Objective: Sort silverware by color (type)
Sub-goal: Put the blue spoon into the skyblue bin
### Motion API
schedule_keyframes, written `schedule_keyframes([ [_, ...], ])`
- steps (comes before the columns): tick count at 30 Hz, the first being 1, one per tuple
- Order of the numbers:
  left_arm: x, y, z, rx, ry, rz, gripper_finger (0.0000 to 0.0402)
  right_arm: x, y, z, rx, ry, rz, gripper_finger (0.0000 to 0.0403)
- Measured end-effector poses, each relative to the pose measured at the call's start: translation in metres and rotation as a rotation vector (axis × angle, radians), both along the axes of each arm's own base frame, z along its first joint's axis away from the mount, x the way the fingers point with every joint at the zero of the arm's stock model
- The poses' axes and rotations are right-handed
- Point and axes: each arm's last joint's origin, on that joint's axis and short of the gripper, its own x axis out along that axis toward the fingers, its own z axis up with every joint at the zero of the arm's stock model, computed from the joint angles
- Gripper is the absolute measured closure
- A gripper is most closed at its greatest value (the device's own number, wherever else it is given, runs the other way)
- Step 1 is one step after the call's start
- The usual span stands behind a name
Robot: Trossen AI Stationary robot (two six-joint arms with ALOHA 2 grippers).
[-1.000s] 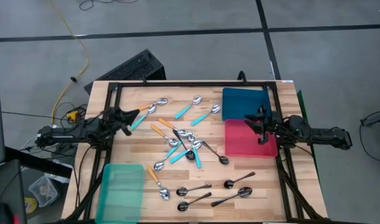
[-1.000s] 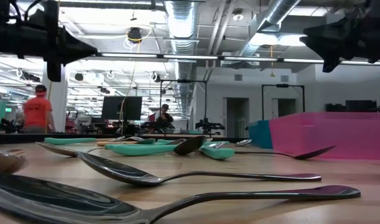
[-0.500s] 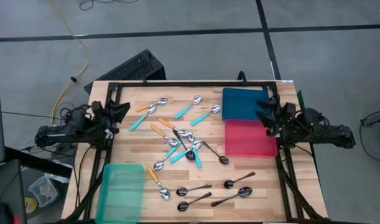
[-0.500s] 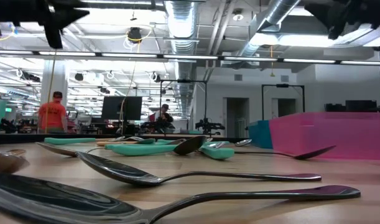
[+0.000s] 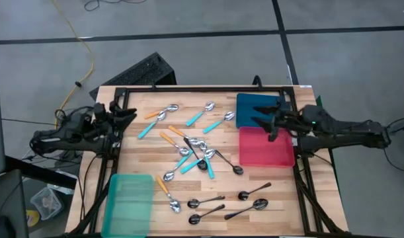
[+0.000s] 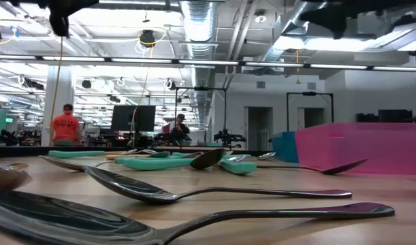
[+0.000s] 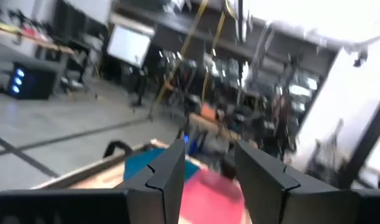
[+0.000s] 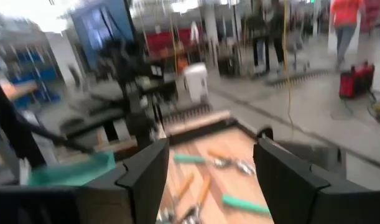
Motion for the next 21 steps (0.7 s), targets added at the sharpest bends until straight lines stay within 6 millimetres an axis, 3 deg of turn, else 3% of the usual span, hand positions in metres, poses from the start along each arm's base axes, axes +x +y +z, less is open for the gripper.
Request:
schedule_keyframes([
  [9, 0.016, 0.000, 0.026, 0.080, 0.159, 0.006, 0.0278, 0.059, -0.004, -0.003, 0.017, 0.311, 0.006, 0.0149],
  [13, 0.018, 0.001, 0.026, 0.109, 0.189, 0.044, 0.0278, 0.089, -0.004, -0.018, 0.028, 0.493, 0.016, 0.0149],
  [21, 0.018, 0.002, 0.026, 0.110, 0.194, 0.068, 0.0278, 0.134, 0.002, -0.029, 0.090, 0.756, 0.025, 0.0149],
])
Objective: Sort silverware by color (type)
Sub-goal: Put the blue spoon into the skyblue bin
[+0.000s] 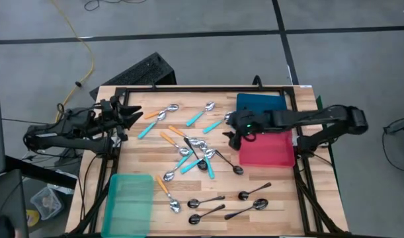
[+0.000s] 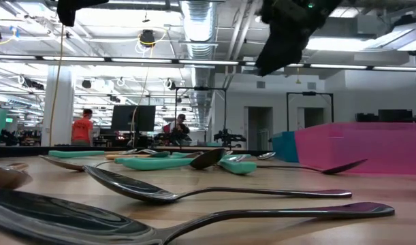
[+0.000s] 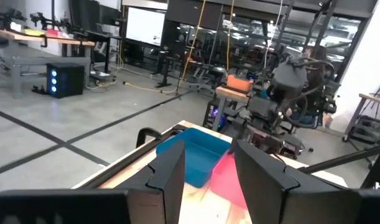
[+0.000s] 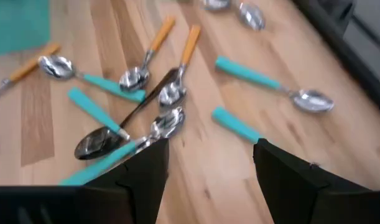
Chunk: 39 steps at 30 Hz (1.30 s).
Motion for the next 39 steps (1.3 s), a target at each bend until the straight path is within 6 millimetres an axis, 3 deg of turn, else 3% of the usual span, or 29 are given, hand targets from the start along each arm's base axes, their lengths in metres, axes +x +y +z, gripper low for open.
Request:
schedule_keyframes([
  [12, 0.000, 0.000, 0.000, -0.001, 0.005, 0.001, 0.0278, 0.047, 0.023, -0.022, 0.110, 0.201, -0.021, 0.0149],
  [25, 0.000, 0.000, -0.001, -0.001, 0.007, 0.002, 0.0278, 0.095, 0.063, -0.054, -0.045, 0.300, 0.392, 0.0149],
  [33, 0.000, 0.000, -0.001, -0.001, 0.007, 0.002, 0.0278, 0.132, 0.066, -0.058, -0.117, 0.284, 0.499, 0.0149],
  [39, 0.000, 0.000, -0.001, 0.000, 0.008, 0.002, 0.0278, 0.148, 0.059, -0.070, -0.117, 0.320, 0.527, 0.0149],
])
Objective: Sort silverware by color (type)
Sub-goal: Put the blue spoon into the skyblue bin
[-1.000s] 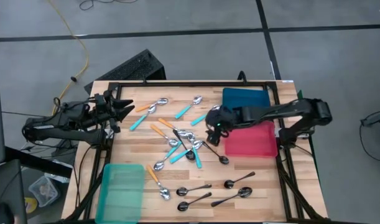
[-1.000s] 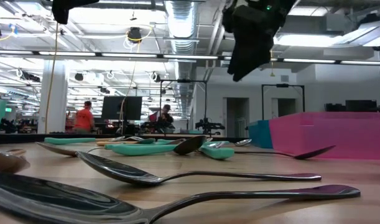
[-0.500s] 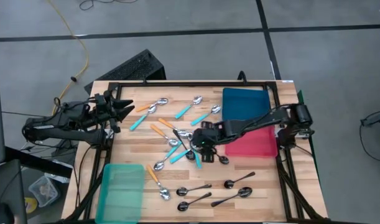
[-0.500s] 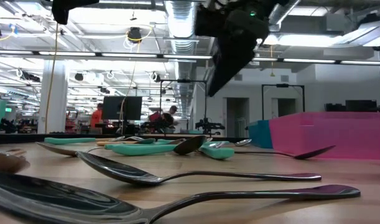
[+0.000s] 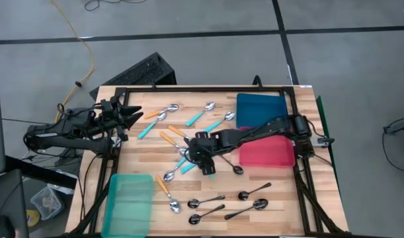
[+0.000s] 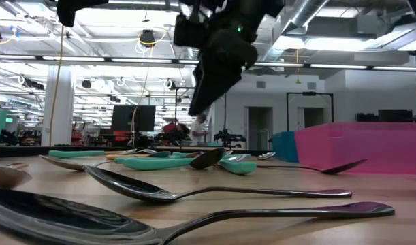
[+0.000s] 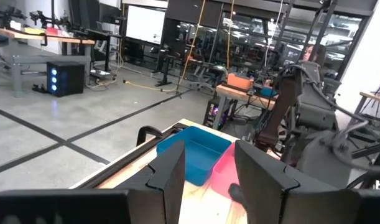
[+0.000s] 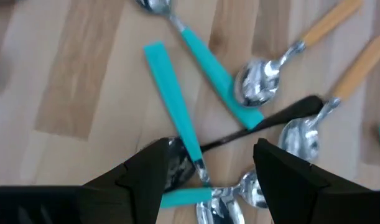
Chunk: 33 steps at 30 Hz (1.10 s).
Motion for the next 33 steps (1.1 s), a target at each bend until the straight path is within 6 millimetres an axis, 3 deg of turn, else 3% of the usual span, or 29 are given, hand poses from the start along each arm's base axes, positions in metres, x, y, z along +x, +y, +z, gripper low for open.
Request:
schedule_keyframes([
  [6, 0.000, 0.000, 0.000, 0.000, 0.002, 0.000, 0.0278, 0.005, -0.002, -0.013, 0.048, 0.022, 0.048, 0.0149],
  [16, 0.000, 0.000, -0.003, 0.000, 0.027, 0.000, 0.0278, 0.004, -0.005, -0.016, 0.050, 0.039, 0.043, 0.0149],
  [26, 0.000, 0.000, -0.004, -0.001, 0.040, 0.000, 0.0278, 0.007, -0.013, -0.054, 0.041, 0.169, 0.019, 0.0149],
  [33, 0.000, 0.000, -0.004, -0.002, 0.043, 0.000, 0.0278, 0.009, -0.019, -0.063, 0.046, 0.186, 0.006, 0.0149],
])
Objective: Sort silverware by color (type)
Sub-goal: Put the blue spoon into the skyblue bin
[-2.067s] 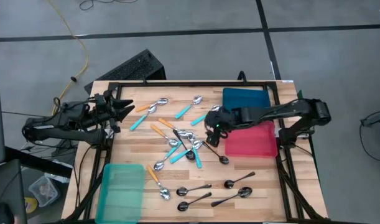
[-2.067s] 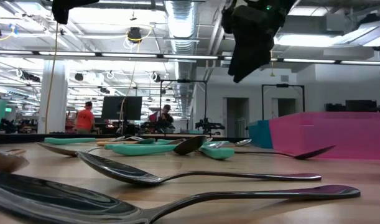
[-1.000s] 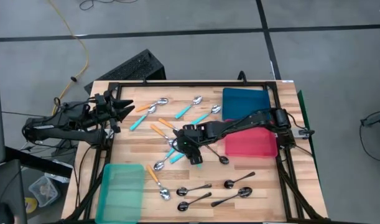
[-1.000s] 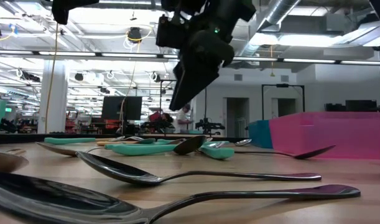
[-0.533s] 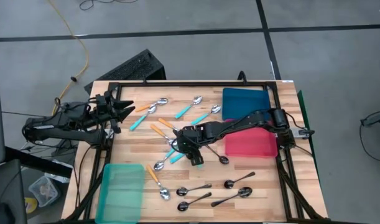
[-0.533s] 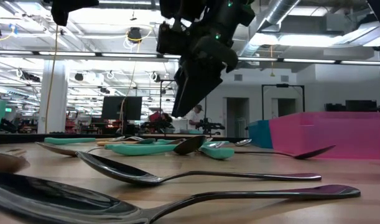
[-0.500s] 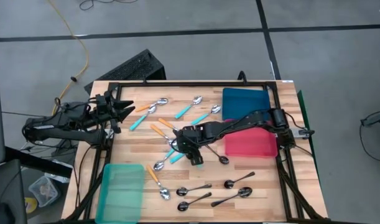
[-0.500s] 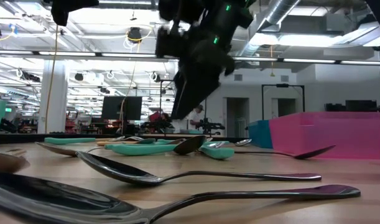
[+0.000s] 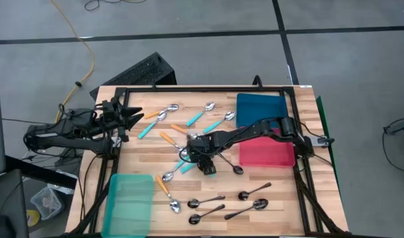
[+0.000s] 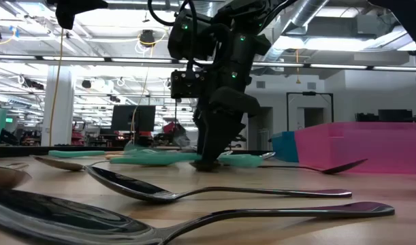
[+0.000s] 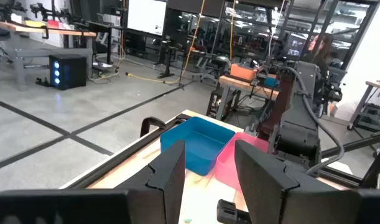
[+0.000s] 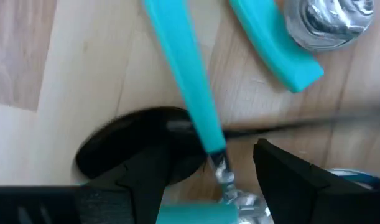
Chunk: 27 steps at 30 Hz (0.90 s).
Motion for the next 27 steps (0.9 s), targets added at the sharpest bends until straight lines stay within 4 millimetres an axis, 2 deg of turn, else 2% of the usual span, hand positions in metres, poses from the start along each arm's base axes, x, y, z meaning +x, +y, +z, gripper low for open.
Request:
schedule_keyframes([
  [4, 0.0000, 0.0000, 0.0000, -0.001, -0.001, -0.001, 0.0278, -0.0006, -0.0001, 0.0000, 0.002, 0.006, -0.007, 0.0163],
  [7, 0.0000, 0.0000, 0.0000, -0.001, -0.001, 0.000, 0.0278, -0.0015, 0.0000, 0.0008, 0.001, 0.012, -0.007, 0.0191],
  [16, 0.0000, 0.0000, 0.0001, 0.000, -0.001, 0.001, 0.0278, -0.0031, 0.0002, 0.0003, -0.002, 0.029, -0.006, 0.0326],
  [19, 0.0000, 0.0000, 0.0001, 0.001, -0.001, 0.002, 0.0278, -0.0032, -0.0002, 0.0002, -0.002, 0.030, -0.007, 0.0359],
  [24, 0.0000, 0.0001, 0.0001, 0.000, -0.001, 0.004, 0.0278, -0.0033, 0.0000, 0.0002, -0.002, 0.032, -0.008, 0.0367],
  [27, 0.0000, 0.0001, 0.0001, 0.000, -0.001, 0.005, 0.0278, -0.0035, -0.0003, 0.0028, -0.006, 0.037, -0.022, 0.0356],
])
